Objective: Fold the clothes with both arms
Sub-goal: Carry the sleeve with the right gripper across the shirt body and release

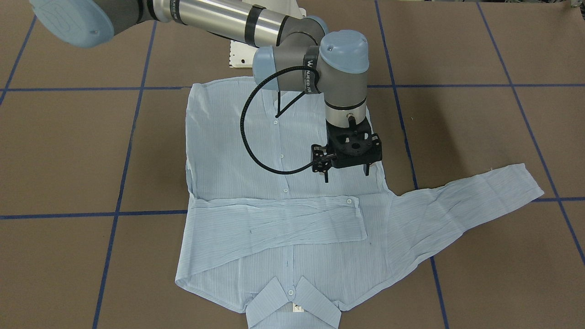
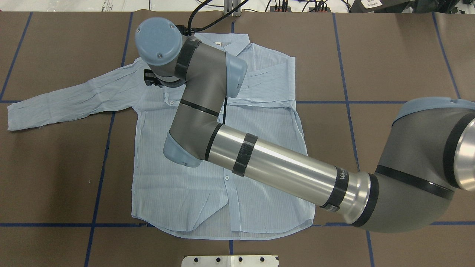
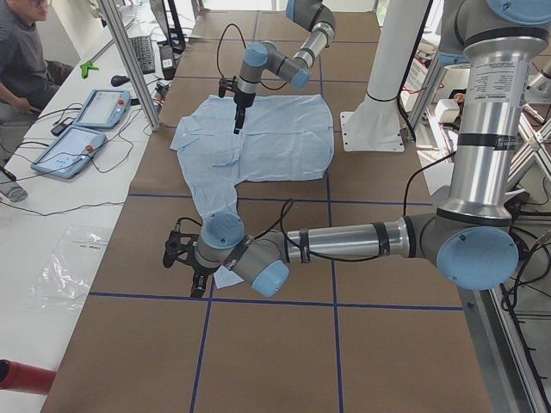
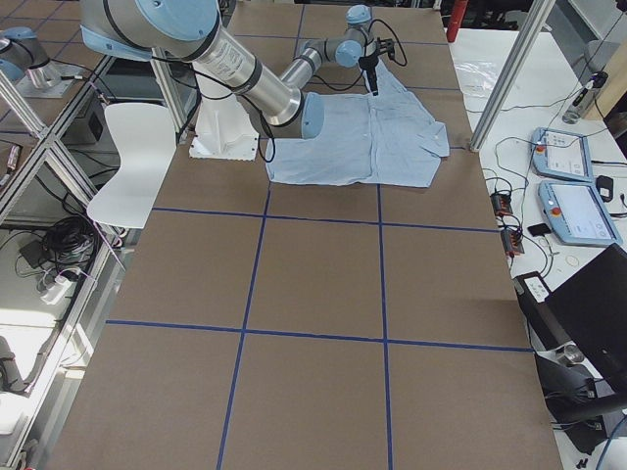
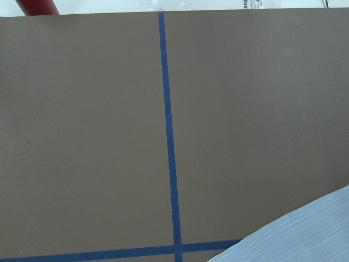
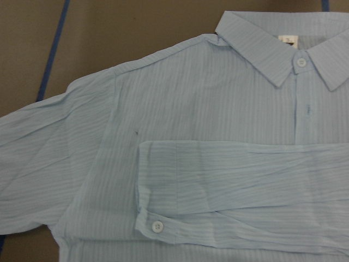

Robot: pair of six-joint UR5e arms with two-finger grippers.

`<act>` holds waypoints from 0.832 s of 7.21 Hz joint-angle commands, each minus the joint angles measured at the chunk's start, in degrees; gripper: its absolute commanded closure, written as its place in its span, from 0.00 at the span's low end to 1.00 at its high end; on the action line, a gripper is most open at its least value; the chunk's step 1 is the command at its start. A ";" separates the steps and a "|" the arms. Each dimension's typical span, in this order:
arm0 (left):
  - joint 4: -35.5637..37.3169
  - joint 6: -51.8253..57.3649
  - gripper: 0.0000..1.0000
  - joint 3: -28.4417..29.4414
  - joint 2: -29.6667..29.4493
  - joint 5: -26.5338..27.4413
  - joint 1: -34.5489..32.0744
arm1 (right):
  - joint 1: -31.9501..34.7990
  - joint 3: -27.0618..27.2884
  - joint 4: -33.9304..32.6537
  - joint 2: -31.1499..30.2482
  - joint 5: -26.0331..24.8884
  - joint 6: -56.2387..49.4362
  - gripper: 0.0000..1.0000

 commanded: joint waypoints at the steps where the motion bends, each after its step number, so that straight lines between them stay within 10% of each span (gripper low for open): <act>1: -7.89 -13.67 0.01 -1.50 3.88 7.67 7.35 | 6.53 12.06 -15.82 -6.39 8.27 -11.84 0.00; 3: -7.81 -23.61 0.01 -8.25 9.49 16.10 16.14 | 14.17 28.57 -22.91 -21.28 15.21 -26.08 0.00; 6: -7.55 -28.65 0.04 -7.32 9.78 22.44 23.00 | 17.99 35.05 -22.40 -30.76 20.07 -33.09 0.00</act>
